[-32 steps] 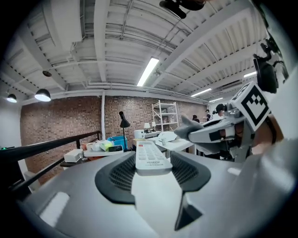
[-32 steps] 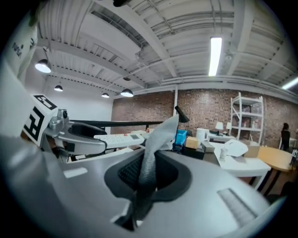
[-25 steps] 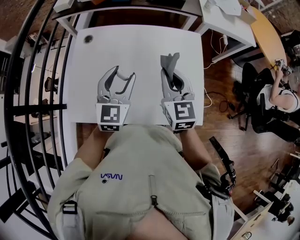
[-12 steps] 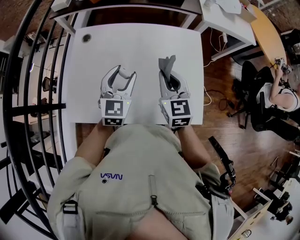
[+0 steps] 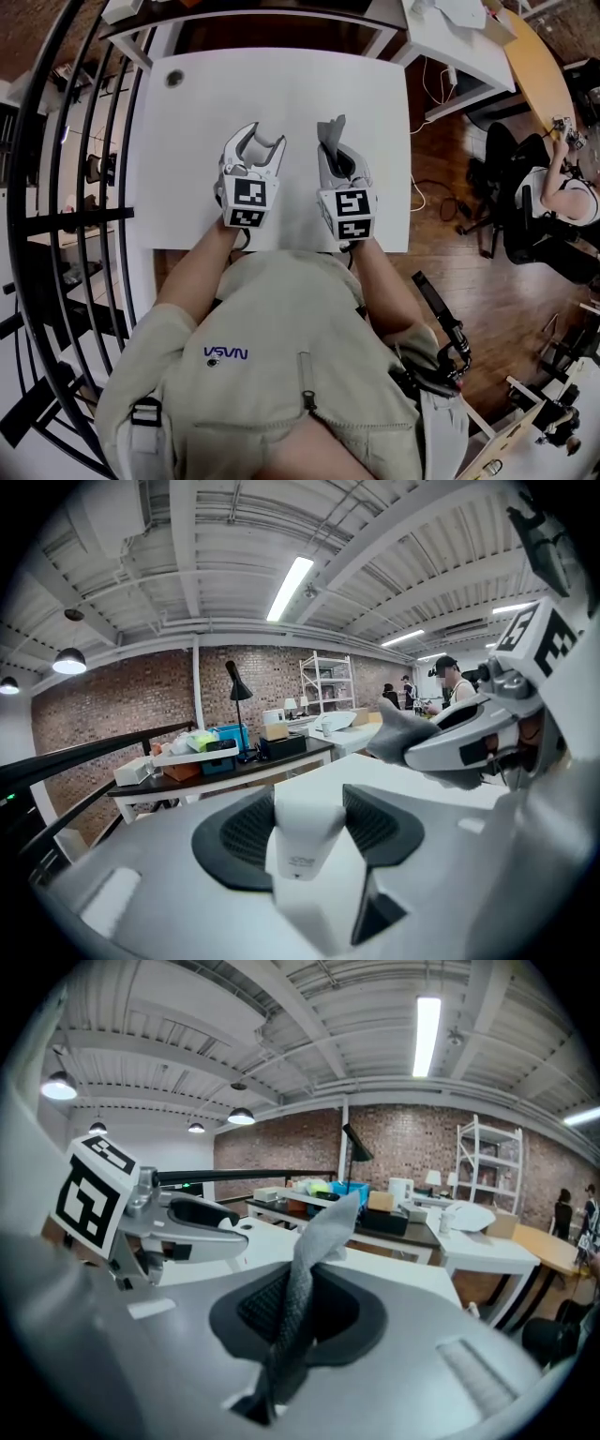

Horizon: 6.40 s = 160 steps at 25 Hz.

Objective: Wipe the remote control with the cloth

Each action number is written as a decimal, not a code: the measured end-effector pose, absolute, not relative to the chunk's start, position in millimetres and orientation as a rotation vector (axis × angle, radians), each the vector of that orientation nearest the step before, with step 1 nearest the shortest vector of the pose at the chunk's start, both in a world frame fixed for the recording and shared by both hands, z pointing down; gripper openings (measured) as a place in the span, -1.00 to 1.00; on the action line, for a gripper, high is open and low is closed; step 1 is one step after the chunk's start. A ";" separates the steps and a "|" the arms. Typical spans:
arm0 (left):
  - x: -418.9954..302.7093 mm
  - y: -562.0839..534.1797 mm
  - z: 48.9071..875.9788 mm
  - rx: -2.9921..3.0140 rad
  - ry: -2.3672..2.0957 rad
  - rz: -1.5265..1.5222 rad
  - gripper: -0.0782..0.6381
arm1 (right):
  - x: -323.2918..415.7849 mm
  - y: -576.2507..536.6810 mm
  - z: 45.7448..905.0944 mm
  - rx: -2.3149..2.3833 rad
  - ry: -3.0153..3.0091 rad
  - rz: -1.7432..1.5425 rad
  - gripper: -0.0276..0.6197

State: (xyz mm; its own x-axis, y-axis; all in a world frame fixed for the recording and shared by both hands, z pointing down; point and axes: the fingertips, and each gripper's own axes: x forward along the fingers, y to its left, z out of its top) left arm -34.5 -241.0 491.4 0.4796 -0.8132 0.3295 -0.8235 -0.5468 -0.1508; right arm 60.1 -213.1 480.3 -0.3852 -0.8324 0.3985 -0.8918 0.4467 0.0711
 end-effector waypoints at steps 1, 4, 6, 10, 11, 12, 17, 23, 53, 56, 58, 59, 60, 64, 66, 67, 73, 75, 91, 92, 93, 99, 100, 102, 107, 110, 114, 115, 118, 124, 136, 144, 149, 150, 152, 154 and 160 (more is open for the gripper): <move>-33.2 -243.0 495.9 2.675 -1.474 0.581 -0.11 | 60.0 -214.1 485.0 1.455 -2.318 0.221 -0.84; -34.3 -242.5 514.5 2.659 -1.456 0.626 -0.11 | 58.9 -215.1 496.2 1.443 -2.302 0.231 -0.84; -35.8 -237.8 531.2 2.640 -1.445 0.644 -0.11 | 59.1 -214.5 499.8 1.440 -2.303 0.239 -0.84; -39.7 -227.8 542.4 2.626 -1.426 0.670 -0.11 | 60.4 -214.4 506.0 1.443 -2.303 0.239 -0.84; -41.9 -225.3 542.8 2.625 -1.423 0.674 -0.11 | 58.8 -214.0 507.1 1.441 -2.304 0.241 -0.84; -45.1 -222.6 543.9 2.623 -1.423 0.676 -0.11 | 56.3 -213.3 507.8 1.436 -2.308 0.245 -0.84; -66.6 -206.0 566.1 2.558 -1.430 0.743 -0.11 | 44.9 -211.1 510.1 1.409 -2.322 0.276 -0.84; -76.2 -191.5 595.3 2.493 -1.379 0.872 -0.11 | 47.1 -208.2 523.4 1.400 -2.302 0.301 -0.84; -68.1 -192.0 649.0 2.318 -1.249 1.039 -0.11 | 64.9 -216.8 563.0 1.358 -2.215 0.388 -0.84; -68.7 -189.7 661.0 2.275 -1.213 1.063 -0.10 | 65.6 -218.5 574.1 1.340 -2.193 0.409 -0.84; -67.8 -189.1 663.2 2.263 -1.197 1.053 -0.10 | 66.5 -219.2 581.8 1.327 -2.178 0.426 -0.84; -67.5 -189.1 663.0 2.262 -1.193 1.045 -0.10 | 66.9 -219.5 586.3 1.318 -2.168 0.437 -0.84; -67.8 -189.1 662.5 2.261 -1.191 1.035 -0.10 | 67.0 -219.7 591.4 1.308 -2.156 0.450 -0.84; -73.2 -185.6 659.6 2.252 -1.203 1.010 -0.10 | 65.4 -218.2 618.7 1.245 -2.092 0.501 -0.82; -73.4 -181.6 656.0 2.247 -1.208 0.991 -0.10 | 67.2 -215.5 632.4 1.208 -2.064 0.541 -0.81; -72.3 -180.2 654.2 2.246 -1.204 0.981 -0.10 | 68.5 -214.5 638.2 1.192 -2.054 0.564 -0.79; -77.9 -174.6 642.3 2.254 -1.191 0.925 0.02 | 67.8 -213.2 651.0 1.181 -2.039 0.588 -0.54; -79.9 -173.0 632.5 2.270 -1.202 0.888 0.04 | 65.8 -209.0 645.0 1.180 -2.054 0.594 -0.29; -77.5 -172.7 474.6 2.588 -1.374 0.427 -0.21 | 94.8 -159.4 426.8 1.870 -2.259 0.284 -0.60; -75.4 -170.5 466.8 2.608 -1.376 0.411 -0.21 | 94.2 -154.9 417.3 1.885 -2.271 0.255 -0.62; -73.2 -166.9 459.3 2.621 -1.379 0.390 -0.21 | 93.9 -149.8 409.3 1.896 -2.282 0.231 -0.65; -56.9 -130.7 426.9 2.645 -1.432 0.280 -0.22 | 93.6 -119.6 386.0 1.886 -2.371 0.141 -0.77; -51.6 -121.9 424.1 2.648 -1.440 0.280 -0.22 | 95.3 -111.5 383.2 1.873 -2.391 0.128 -0.78; -37.9 -99.8 419.6 2.654 -1.448 0.286 -0.22 | 99.6 -89.5 377.6 1.839 -2.426 0.105 -0.78; 2.9 -31.7 410.3 2.629 -1.511 0.283 -0.23 | 120.8 -22.8 372.4 1.745 -2.522 0.090 -0.78; 19.3 6.1 401.4 2.608 -1.563 0.280 -0.25 | 131.6 9.8 373.3 1.702 -2.560 0.094 -0.81; 28.5 45.1 395.4 2.635 -1.586 0.285 -0.25 | 134.0 43.2 375.9 1.666 -2.578 0.112 -0.84; 26.4 51.2 393.5 2.621 -1.600 0.280 -0.25 | 133.2 50.7 375.3 1.660 -2.585 0.112 -0.86; 20.0 66.9 382.8 2.606 -1.626 0.253 -0.27 | 128.0 69.8 368.9 1.656 -2.599 0.106 -0.90; 2.7 98.9 350.9 2.701 -1.632 0.174 -0.33 | 106.5 99.0 357.9 1.701 -2.591 0.095 -0.90; -36.1 157.7 370.5 2.743 -1.523 0.188 -0.71 | 60.1 161.9 355.2 1.819 -2.511 0.154 -0.90; -25.3 174.0 376.8 2.737 -1.583 0.242 -0.77 | 84.4 173.0 356.9 1.857 -2.533 0.166 -0.91; -7.5 184.4 381.1 2.753 -1.591 0.266 -0.77 | 102.7 179.4 354.3 1.875 -2.547 0.137 -0.91; -7.4 184.0 379.7 2.733 -1.607 0.249 -0.77 | 104.7 180.8 355.6 1.870 -2.548 0.136 -0.91; -9.9 181.7 372.1 2.703 -1.640 0.217 -0.77 | 105.5 184.9 357.7 1.850 -2.550 0.131 -0.91; -11.9 183.1 374.4 2.682 -1.649 0.220 -0.77 | 103.7 190.7 358.1 1.827 -2.552 0.117 -0.91; -8.2 183.7 371.0 2.683 -1.669 0.219 -0.77 | 104.6 192.7 357.7 1.811 -2.562 0.107 -0.91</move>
